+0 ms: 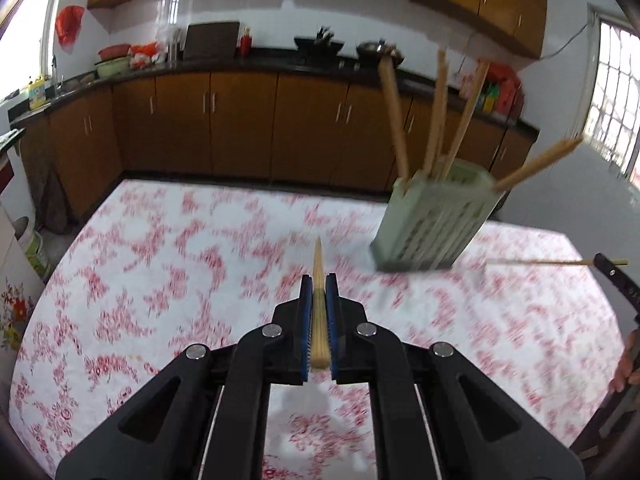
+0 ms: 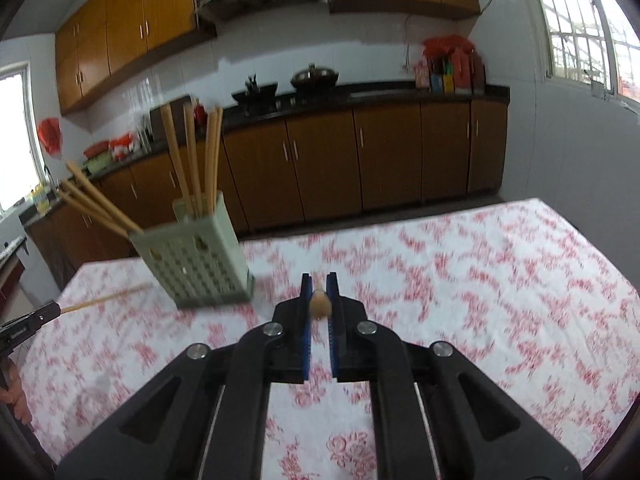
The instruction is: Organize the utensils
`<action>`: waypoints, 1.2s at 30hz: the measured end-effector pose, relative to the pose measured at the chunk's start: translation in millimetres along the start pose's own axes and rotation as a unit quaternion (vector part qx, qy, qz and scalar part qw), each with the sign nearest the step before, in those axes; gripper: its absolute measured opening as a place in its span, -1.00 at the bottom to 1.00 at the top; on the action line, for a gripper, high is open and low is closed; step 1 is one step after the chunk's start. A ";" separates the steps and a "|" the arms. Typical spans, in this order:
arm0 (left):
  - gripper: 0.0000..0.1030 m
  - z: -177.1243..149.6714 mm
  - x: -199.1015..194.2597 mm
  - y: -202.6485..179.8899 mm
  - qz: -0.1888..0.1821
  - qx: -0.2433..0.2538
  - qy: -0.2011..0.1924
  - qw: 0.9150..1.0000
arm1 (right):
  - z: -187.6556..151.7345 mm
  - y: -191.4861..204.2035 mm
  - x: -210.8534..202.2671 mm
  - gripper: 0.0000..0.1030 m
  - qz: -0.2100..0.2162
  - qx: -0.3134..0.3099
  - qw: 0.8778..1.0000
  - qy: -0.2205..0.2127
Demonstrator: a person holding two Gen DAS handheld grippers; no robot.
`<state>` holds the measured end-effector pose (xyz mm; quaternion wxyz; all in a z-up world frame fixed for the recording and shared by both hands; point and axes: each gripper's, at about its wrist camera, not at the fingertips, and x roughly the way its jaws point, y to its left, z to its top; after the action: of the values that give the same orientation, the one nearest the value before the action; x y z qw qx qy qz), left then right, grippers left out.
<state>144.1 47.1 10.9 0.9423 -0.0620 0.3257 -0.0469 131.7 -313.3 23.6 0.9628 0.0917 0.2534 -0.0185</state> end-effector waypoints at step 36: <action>-0.86 110.7 -89.7 -75.0 -0.083 0.009 -0.211 0.974 | 123.0 75.6 -80.9 -0.85 0.137 -0.017 0.976 -0.169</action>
<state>138.8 -5.9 162.8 0.9831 -0.0889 0.1123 -0.1139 127.0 -262.8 181.2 0.9865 0.1051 0.0727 0.1022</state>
